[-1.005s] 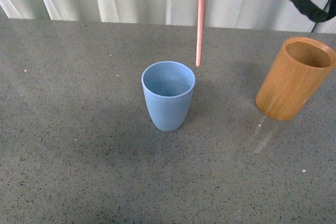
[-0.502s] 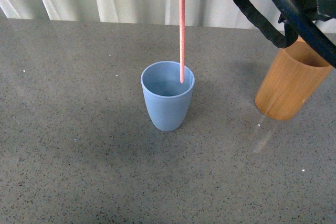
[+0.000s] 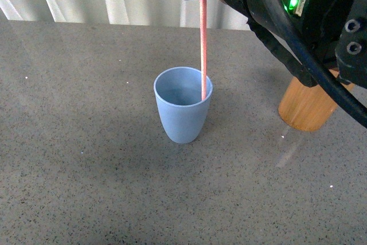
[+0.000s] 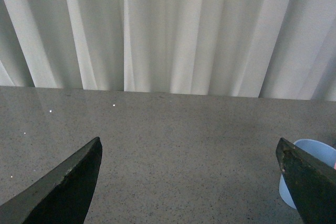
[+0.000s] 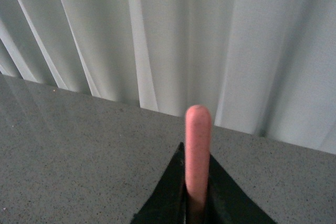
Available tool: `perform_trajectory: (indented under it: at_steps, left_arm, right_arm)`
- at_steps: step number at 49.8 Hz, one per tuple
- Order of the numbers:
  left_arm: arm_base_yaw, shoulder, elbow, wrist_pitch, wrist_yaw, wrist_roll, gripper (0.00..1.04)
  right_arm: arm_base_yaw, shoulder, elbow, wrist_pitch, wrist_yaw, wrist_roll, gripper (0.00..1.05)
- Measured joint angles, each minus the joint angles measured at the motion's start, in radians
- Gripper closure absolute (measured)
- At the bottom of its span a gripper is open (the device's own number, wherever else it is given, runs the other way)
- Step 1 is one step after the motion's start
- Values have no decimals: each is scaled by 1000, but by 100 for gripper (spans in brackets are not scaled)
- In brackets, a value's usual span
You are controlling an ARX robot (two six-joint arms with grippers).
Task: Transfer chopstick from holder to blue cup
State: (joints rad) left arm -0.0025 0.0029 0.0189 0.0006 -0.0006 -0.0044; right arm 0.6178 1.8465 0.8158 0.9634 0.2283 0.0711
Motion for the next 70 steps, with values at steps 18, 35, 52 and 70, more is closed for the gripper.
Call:
perform_trajectory:
  at_steps: [18, 35, 52, 70]
  left_arm:
    - [0, 0, 0, 0, 0, 0, 7]
    - [0, 0, 0, 0, 0, 0, 7]
    - [0, 0, 0, 0, 0, 0, 7]
    - [0, 0, 0, 0, 2, 0, 7]
  right_arm:
    - [-6, -8, -8, -18, 6, 16, 33]
    - [-38, -157, -32, -56, -2, 5, 10]
    - [-249, -522, -192, -236, 65, -76, 10]
    - [-543, -927, -386, -498, 96, -112, 11]
